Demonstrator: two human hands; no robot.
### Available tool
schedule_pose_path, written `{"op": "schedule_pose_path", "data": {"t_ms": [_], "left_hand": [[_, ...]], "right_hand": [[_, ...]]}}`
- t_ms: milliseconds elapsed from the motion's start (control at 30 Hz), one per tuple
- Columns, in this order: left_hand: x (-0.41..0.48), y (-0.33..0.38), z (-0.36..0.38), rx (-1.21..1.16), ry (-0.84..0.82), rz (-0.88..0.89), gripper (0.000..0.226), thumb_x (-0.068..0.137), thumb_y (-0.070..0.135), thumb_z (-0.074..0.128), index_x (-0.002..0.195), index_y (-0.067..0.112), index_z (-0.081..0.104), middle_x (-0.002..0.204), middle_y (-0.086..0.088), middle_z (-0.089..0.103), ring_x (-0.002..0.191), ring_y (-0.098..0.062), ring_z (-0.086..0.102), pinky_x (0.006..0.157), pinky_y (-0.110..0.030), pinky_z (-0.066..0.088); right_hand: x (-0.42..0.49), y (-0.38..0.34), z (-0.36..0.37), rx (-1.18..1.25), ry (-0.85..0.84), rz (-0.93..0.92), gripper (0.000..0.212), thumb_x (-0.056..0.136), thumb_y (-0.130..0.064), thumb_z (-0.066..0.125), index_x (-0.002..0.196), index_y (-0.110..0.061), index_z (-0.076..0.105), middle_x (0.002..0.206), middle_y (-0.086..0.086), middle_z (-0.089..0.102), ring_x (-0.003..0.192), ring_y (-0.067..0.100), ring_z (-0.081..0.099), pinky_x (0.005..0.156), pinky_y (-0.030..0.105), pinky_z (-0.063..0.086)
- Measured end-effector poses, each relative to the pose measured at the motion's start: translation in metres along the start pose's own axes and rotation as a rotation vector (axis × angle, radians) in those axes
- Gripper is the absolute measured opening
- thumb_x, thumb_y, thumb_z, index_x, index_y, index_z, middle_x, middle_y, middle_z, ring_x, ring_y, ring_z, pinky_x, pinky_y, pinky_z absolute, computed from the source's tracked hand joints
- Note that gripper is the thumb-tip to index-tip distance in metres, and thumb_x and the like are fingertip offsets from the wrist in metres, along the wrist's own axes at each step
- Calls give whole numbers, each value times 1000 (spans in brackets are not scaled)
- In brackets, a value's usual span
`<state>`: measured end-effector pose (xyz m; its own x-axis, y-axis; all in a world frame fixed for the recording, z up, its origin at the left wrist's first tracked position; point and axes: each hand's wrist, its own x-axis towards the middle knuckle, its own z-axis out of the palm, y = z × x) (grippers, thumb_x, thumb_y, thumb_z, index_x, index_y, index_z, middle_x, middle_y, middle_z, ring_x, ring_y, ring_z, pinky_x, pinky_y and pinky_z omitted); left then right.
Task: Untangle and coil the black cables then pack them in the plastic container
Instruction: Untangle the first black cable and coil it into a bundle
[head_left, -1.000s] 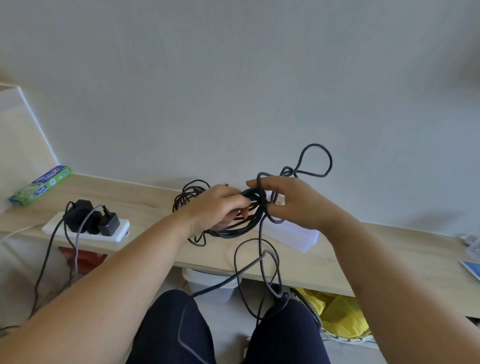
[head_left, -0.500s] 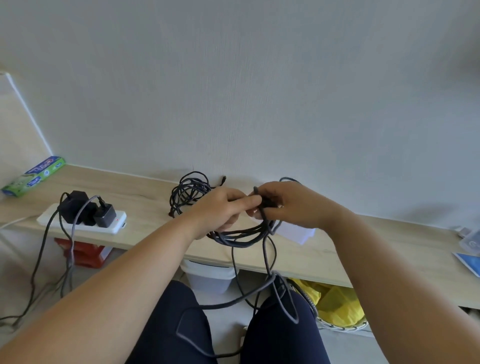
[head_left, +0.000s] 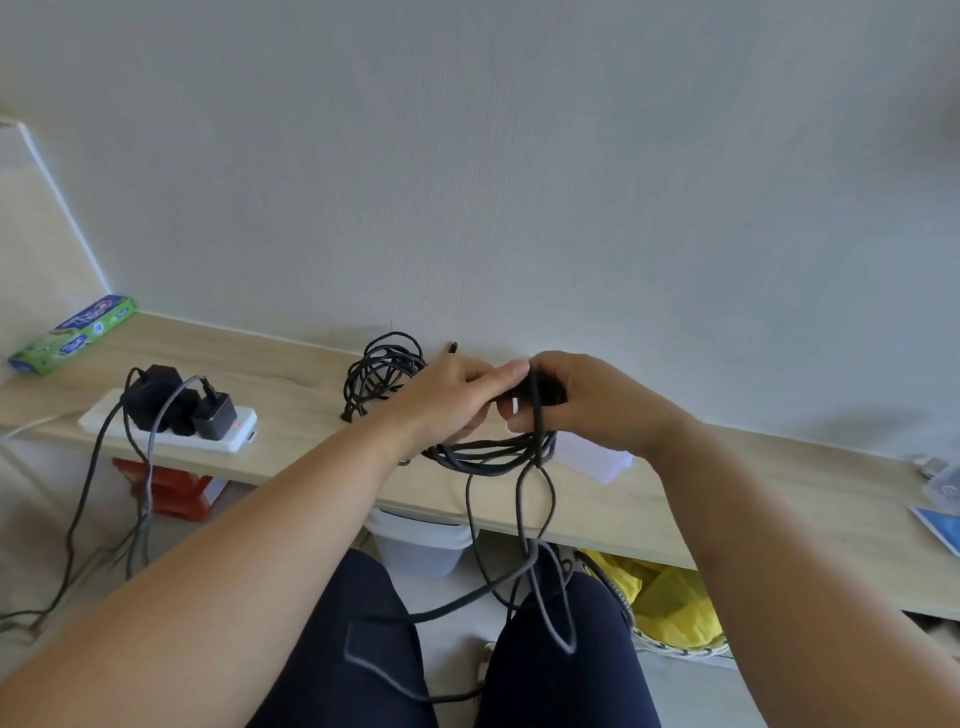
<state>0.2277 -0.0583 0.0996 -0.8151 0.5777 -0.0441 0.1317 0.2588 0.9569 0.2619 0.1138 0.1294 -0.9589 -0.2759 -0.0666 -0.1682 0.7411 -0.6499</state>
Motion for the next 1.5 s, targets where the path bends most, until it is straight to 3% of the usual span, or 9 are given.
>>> {"op": "schedule_pose_path", "data": {"t_ms": [133,267,467,633,800,1000,1100,1233,1500], "left_hand": [[1,-2,7,7,136,30,58,69,70,62,77,14,50,58,4,46,45,-9,38,47,-21,30],[-1,-6,14,326,260,112,49,63,57,78,94,28,52,92,14,58,85,-2,55,67,-21,39],[-5,-11,24,341,297,206,29,78,34,72,104,26,62,97,16,62,92,-3,59,83,-25,48],[-5,-8,44,411,542,280,37,74,35,51,103,23,70,84,9,70,77,-9,65,69,-29,54],[-3,-12,49,322,594,276,37,78,29,47,100,19,74,68,1,69,51,-12,55,53,-33,50],[-1,-21,51,364,564,283,25,91,16,52,106,13,72,66,1,64,48,-7,50,49,-25,42],[5,-25,50,485,526,261,28,95,16,47,117,12,65,86,-4,68,67,-15,56,60,-30,45],[3,-34,45,481,401,241,30,99,29,44,118,14,63,98,-1,66,86,-17,61,74,-35,49],[12,-30,48,209,508,-57,30,102,26,37,90,18,63,64,1,54,54,-11,45,45,-17,32]], "right_hand": [[6,-7,8,-289,104,-21,28,93,-25,56,72,-25,37,74,-5,48,70,18,47,62,28,34],[8,2,14,-512,87,41,13,92,-7,44,85,-14,37,84,3,49,75,22,45,60,29,30],[3,13,14,-263,182,96,12,87,-18,59,78,-13,52,63,-4,50,61,15,49,49,15,34],[-2,16,17,-108,235,79,10,86,-20,62,78,-16,58,59,-1,55,52,10,55,47,12,40],[-10,25,28,77,314,87,17,86,-28,66,81,-14,60,52,-3,53,39,1,48,43,9,37],[-15,36,44,320,434,121,12,88,-28,63,79,-21,61,49,-7,49,44,9,46,51,28,45],[-11,38,50,240,494,86,15,90,-29,61,86,-15,65,54,-6,49,48,8,44,58,38,48],[-12,45,57,19,496,-9,24,89,-31,61,93,-8,64,68,-5,57,61,9,50,60,24,41],[-18,40,81,-88,704,-2,21,89,-34,61,91,-13,62,73,-6,58,67,18,54,62,31,42]]}}
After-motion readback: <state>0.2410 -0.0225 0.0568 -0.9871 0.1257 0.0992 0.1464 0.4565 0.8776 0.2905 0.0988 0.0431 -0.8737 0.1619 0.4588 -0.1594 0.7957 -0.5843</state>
